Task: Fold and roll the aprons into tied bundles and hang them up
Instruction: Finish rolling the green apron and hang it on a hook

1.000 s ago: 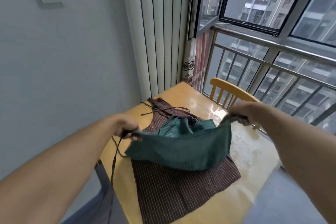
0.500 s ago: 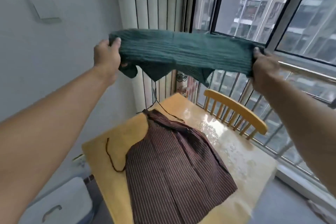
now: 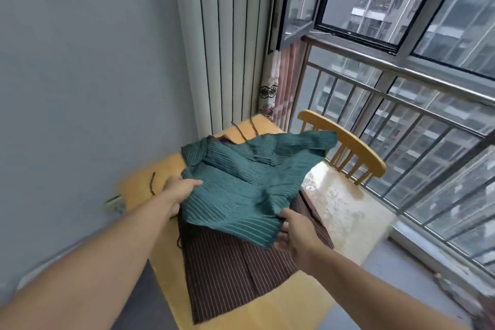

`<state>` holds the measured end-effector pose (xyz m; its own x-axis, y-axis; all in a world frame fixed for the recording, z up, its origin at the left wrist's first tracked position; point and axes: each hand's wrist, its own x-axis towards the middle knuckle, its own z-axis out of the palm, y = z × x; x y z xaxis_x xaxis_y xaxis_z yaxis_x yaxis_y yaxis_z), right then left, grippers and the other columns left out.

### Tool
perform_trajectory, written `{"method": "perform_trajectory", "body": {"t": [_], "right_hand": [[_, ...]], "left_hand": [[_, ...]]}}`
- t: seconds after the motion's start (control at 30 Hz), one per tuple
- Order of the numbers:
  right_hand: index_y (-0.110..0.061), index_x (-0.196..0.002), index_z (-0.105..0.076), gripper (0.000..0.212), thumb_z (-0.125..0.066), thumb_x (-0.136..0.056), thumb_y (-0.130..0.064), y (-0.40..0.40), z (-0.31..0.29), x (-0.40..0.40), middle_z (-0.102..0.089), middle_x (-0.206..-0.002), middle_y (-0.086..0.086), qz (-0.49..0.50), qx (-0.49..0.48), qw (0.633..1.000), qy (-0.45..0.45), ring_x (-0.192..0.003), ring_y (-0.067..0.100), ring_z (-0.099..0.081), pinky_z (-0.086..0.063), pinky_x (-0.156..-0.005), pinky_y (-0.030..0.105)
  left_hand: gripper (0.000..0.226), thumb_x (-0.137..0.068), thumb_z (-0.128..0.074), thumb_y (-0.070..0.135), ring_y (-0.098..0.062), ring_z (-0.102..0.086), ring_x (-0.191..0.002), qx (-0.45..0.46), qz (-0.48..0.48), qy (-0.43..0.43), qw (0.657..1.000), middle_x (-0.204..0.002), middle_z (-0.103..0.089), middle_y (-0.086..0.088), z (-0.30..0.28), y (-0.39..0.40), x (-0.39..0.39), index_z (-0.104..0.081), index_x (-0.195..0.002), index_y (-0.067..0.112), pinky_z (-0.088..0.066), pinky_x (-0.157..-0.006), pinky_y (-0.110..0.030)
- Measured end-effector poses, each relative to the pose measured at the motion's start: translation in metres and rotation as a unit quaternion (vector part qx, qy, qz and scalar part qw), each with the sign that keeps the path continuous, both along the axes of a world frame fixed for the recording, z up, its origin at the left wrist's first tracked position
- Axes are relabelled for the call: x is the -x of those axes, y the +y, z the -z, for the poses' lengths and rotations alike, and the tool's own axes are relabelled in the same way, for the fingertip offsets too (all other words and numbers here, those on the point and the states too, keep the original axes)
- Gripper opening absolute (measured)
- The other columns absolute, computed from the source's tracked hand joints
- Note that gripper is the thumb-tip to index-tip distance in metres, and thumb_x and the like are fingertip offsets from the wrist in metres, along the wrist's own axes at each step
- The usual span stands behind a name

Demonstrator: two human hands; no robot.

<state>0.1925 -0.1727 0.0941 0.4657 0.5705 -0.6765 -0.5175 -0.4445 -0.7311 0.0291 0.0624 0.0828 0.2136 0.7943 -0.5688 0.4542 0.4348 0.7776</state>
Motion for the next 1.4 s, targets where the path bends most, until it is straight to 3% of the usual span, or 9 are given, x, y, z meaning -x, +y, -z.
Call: {"method": "perform_trajectory", "body": {"t": [0.2, 0.33, 0.47, 0.57, 0.7, 0.8, 1.03, 1.2, 1.4], "right_hand": [[-0.003, -0.097, -0.061, 0.018, -0.051, -0.104, -0.016, -0.006, 0.058, 0.033, -0.055, -0.059, 0.005, 0.013, 0.04, 0.992, 0.118, -0.052, 0.017, -0.047, -0.056, -0.058, 0.03], [-0.007, -0.085, -0.064, 0.021, -0.063, -0.1, -0.021, -0.011, 0.073, 0.048, -0.061, -0.07, 0.008, -0.172, 0.061, 0.973, 0.143, -0.057, 0.017, -0.059, -0.056, -0.066, 0.028], [-0.014, -0.106, -0.069, 0.044, -0.072, -0.088, -0.054, -0.014, 0.085, 0.031, -0.073, -0.107, 0.011, -0.336, 0.076, 0.929, 0.134, -0.09, 0.019, -0.066, -0.055, -0.088, 0.036], [-0.009, -0.143, -0.051, 0.094, -0.058, -0.082, -0.08, -0.012, 0.105, 0.002, -0.062, -0.138, 0.02, -0.21, 0.041, 0.952, 0.22, -0.122, 0.029, -0.061, -0.052, -0.099, 0.043], [-0.014, -0.161, -0.02, 0.11, -0.071, -0.079, -0.069, -0.001, 0.14, -0.017, -0.042, -0.153, 0.026, 0.03, 0.04, 0.968, 0.247, -0.138, 0.043, -0.047, -0.038, -0.116, 0.057], [-0.015, -0.161, -0.022, 0.101, -0.07, -0.085, -0.062, 0.007, 0.157, -0.017, -0.042, -0.154, 0.024, 0.114, 0.026, 0.962, 0.245, -0.141, 0.041, -0.044, -0.034, -0.119, 0.054], [-0.006, -0.151, -0.042, 0.08, -0.07, -0.091, -0.052, 0.049, 0.183, -0.068, -0.048, -0.149, 0.025, 0.206, -0.021, 0.92, 0.334, -0.131, 0.042, -0.053, -0.051, -0.097, 0.059], [-0.006, -0.138, -0.059, 0.078, -0.083, -0.075, -0.046, 0.086, 0.152, -0.123, -0.073, -0.111, 0.019, 0.2, -0.01, 0.962, 0.184, -0.098, 0.038, -0.073, -0.062, -0.076, 0.055], [-0.015, -0.094, -0.056, 0.006, -0.056, -0.096, -0.02, 0.093, 0.032, -0.18, -0.061, -0.086, 0.002, 0.294, -0.146, 0.944, 0.026, -0.07, 0.013, -0.063, -0.055, -0.055, 0.023]], "left_hand": [[0.119, -0.065, -0.078, 0.076, -0.039, -0.047, -0.134, 0.264, -0.021, 0.022, 0.964, -0.152, -0.046, -0.017, 0.11, -0.092, 0.028, -0.038, -0.153, 0.008, -0.04, -0.11, -0.058], [0.083, -0.088, -0.064, 0.067, -0.037, -0.068, -0.106, 0.395, 0.055, -0.16, 0.903, -0.128, -0.066, -0.023, 0.122, -0.135, 0.023, -0.061, -0.132, -0.004, -0.054, -0.092, -0.049], [0.04, -0.097, -0.063, 0.023, -0.034, -0.072, -0.101, 0.357, 0.078, -0.155, 0.918, -0.119, -0.072, -0.021, 0.113, -0.13, 0.025, -0.066, -0.128, -0.003, -0.052, -0.1, -0.045], [0.04, -0.089, -0.064, 0.01, -0.033, -0.066, -0.102, 0.351, 0.105, -0.112, 0.924, -0.12, -0.07, -0.024, 0.106, -0.114, 0.043, -0.065, -0.127, -0.003, -0.05, -0.102, -0.046], [0.058, -0.074, -0.079, 0.006, -0.03, -0.069, -0.087, 0.34, 0.146, -0.04, 0.928, -0.111, -0.069, -0.019, 0.099, -0.095, 0.074, -0.06, -0.128, -0.002, -0.057, -0.078, -0.038], [0.074, -0.057, -0.09, 0.009, -0.031, -0.066, -0.097, 0.332, 0.182, 0.015, 0.926, -0.124, -0.06, -0.016, 0.101, -0.08, 0.099, -0.061, -0.124, -0.002, -0.056, -0.081, -0.036], [0.008, -0.088, -0.063, -0.007, -0.028, -0.067, -0.062, 0.363, 0.166, 0.05, 0.915, -0.075, -0.064, -0.019, 0.098, -0.051, 0.142, -0.059, -0.086, 0.0, -0.057, -0.057, -0.033], [0.025, -0.074, -0.071, -0.011, -0.03, -0.065, -0.065, 0.344, 0.132, 0.075, 0.927, -0.076, -0.064, -0.019, 0.093, -0.023, 0.165, -0.056, -0.09, 0.002, -0.058, -0.063, -0.036], [0.038, -0.087, -0.076, 0.017, -0.035, -0.069, -0.107, 0.173, -0.124, -0.155, 0.965, -0.119, -0.07, -0.026, 0.04, 0.037, 0.111, -0.066, -0.12, -0.002, -0.055, -0.095, -0.048]]}}
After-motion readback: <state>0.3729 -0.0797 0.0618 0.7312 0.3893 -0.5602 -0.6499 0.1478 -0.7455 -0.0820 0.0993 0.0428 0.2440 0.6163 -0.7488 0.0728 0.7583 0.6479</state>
